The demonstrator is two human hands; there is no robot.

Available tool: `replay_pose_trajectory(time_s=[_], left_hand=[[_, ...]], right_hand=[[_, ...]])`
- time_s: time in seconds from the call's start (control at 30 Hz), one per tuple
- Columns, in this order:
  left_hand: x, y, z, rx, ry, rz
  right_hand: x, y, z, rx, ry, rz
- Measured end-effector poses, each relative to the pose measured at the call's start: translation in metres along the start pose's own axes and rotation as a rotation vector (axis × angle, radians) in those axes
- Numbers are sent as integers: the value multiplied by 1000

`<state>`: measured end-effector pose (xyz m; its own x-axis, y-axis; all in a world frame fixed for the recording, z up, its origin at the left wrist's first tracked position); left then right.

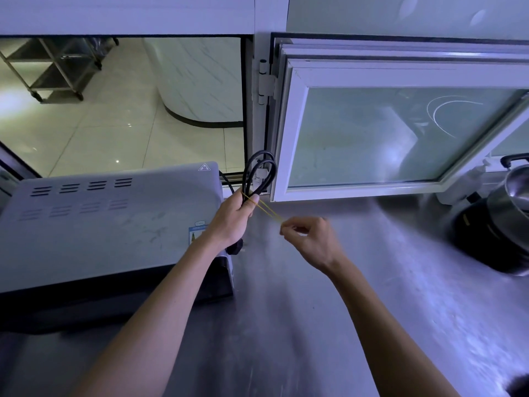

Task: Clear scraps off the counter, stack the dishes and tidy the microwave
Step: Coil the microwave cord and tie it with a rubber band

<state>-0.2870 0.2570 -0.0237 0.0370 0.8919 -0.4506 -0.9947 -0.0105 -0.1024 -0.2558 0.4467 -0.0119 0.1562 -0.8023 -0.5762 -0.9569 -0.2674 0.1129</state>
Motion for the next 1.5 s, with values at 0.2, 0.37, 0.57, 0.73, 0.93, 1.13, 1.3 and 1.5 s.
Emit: replay_pose_trajectory(time_s=[0.2, 0.37, 0.57, 0.73, 0.93, 1.13, 1.3, 1.5], left_hand=[[0, 3, -1, 4, -4, -7], [2, 2, 1, 27, -50, -33], [6, 2, -4, 1, 0, -48], [8, 2, 3, 37, 25, -82], [16, 0, 4, 11, -42, -201], [15, -4, 14, 115, 80, -164], [10, -3, 8, 63, 11, -120], [4, 5, -10, -83, -182, 15]], right_hand=[[-3, -11, -37, -206, 57, 96], [-5, -14, -62, -364, 28, 192], [-8, -14, -68, -404, 187, 205], [7, -5, -61, -264, 440, 48], [17, 7, -60, -236, 540, -150], [25, 8, -57, -150, 588, -368], [21, 6, -59, -131, 833, -313], [47, -8, -33, 126, 1374, 83]])
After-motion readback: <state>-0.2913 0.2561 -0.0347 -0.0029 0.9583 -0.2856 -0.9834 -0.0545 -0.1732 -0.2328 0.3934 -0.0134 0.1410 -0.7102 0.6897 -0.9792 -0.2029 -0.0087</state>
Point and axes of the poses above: each hand's wrist, its own y-axis towards the middle knuckle, its own x-axis out of the palm, z = x × y, the point moved 7 cm from there along y, towards the middle knuckle, and after that the axes turned 6 degrees about -x, right-handed, at the moved point
